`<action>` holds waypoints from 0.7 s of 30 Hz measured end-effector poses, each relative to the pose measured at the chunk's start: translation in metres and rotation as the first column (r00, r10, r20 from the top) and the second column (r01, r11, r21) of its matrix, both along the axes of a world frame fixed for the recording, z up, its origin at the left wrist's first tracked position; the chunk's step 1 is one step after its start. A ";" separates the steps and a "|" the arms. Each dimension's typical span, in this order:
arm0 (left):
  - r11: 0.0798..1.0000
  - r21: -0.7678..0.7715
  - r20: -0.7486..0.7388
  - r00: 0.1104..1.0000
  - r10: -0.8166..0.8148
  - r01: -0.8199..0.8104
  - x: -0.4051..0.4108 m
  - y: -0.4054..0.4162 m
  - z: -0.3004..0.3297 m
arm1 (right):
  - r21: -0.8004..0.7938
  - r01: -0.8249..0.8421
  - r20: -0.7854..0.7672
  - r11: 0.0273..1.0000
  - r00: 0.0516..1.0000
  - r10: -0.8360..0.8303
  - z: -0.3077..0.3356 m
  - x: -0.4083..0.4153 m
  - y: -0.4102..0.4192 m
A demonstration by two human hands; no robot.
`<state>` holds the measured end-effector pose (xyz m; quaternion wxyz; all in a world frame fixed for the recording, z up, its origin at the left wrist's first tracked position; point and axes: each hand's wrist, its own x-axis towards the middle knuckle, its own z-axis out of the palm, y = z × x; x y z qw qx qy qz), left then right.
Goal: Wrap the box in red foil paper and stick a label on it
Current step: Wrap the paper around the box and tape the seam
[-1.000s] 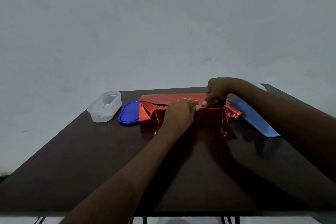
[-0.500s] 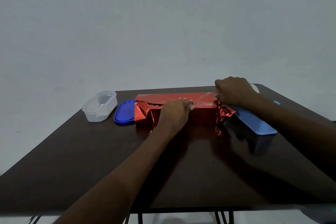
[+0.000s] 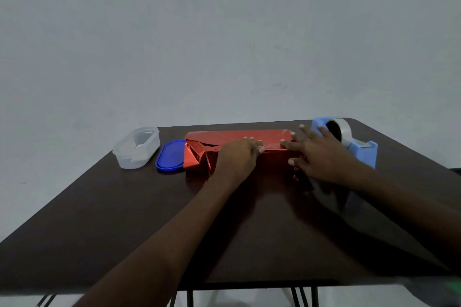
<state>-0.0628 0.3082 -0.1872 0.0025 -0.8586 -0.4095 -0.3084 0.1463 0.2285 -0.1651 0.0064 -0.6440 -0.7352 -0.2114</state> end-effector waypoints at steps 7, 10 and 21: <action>1.000 0.004 0.002 1.000 0.013 -0.013 0.000 -0.002 0.001 | -0.016 -0.095 -0.351 0.995 0.933 0.084 0.002 -0.023 0.011; 1.000 -0.015 -0.019 1.000 0.024 -0.024 -0.001 0.000 0.000 | 0.007 -0.054 -0.222 0.999 0.974 0.054 -0.004 -0.012 0.008; 0.981 0.186 -0.027 0.997 0.065 -0.059 0.008 -0.010 0.012 | 0.299 0.213 -0.340 0.930 0.935 -0.105 0.054 0.020 -0.037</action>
